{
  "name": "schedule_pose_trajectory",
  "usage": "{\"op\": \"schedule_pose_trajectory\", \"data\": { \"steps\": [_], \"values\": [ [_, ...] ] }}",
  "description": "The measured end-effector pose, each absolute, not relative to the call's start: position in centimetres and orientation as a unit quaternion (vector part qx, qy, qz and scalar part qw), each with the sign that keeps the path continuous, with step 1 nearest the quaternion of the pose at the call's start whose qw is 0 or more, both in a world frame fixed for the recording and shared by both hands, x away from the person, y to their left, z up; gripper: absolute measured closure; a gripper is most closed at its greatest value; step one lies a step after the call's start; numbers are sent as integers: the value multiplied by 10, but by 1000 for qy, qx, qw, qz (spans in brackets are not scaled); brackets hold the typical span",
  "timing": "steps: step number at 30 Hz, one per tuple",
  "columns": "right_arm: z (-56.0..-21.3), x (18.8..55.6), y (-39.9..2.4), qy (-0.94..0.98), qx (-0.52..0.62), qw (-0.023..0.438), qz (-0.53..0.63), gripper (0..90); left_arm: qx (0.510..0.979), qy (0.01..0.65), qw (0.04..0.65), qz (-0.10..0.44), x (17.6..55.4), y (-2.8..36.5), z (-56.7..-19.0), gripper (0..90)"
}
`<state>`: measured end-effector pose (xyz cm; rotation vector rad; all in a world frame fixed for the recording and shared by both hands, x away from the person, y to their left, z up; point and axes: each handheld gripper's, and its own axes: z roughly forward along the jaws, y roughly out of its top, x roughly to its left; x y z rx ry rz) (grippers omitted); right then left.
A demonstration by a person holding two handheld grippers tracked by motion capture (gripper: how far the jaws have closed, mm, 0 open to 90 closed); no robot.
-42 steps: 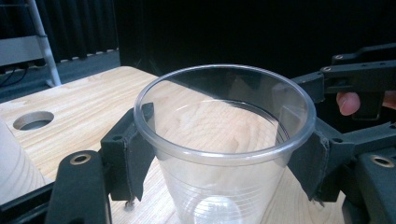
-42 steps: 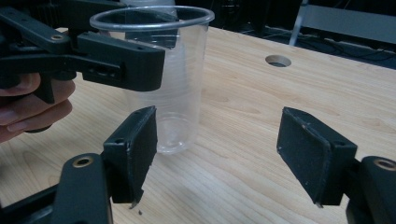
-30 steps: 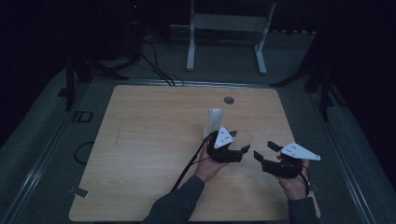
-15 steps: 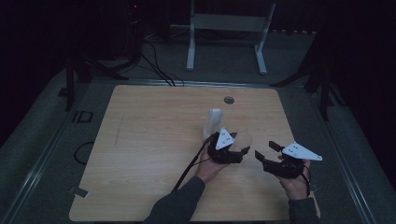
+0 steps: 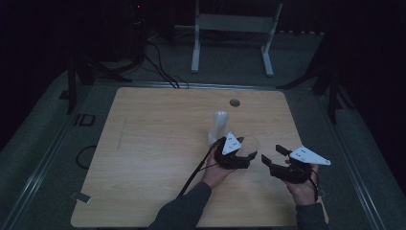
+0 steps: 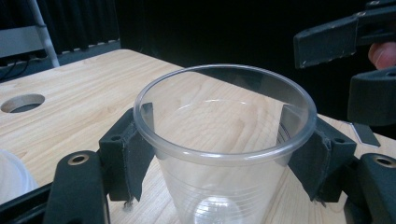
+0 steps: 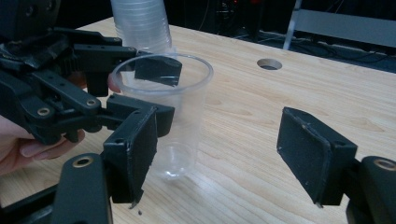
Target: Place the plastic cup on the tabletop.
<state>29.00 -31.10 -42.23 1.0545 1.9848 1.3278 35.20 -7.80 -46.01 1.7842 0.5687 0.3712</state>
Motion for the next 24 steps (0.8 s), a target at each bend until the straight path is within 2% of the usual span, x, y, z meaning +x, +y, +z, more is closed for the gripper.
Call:
{"op": "schedule_pose_trajectory", "data": {
  "steps": [24],
  "values": [
    [-422,290,-313,732,390,262,493,285,770,251,561,172,351,-88,-473,284]
  ]
}}
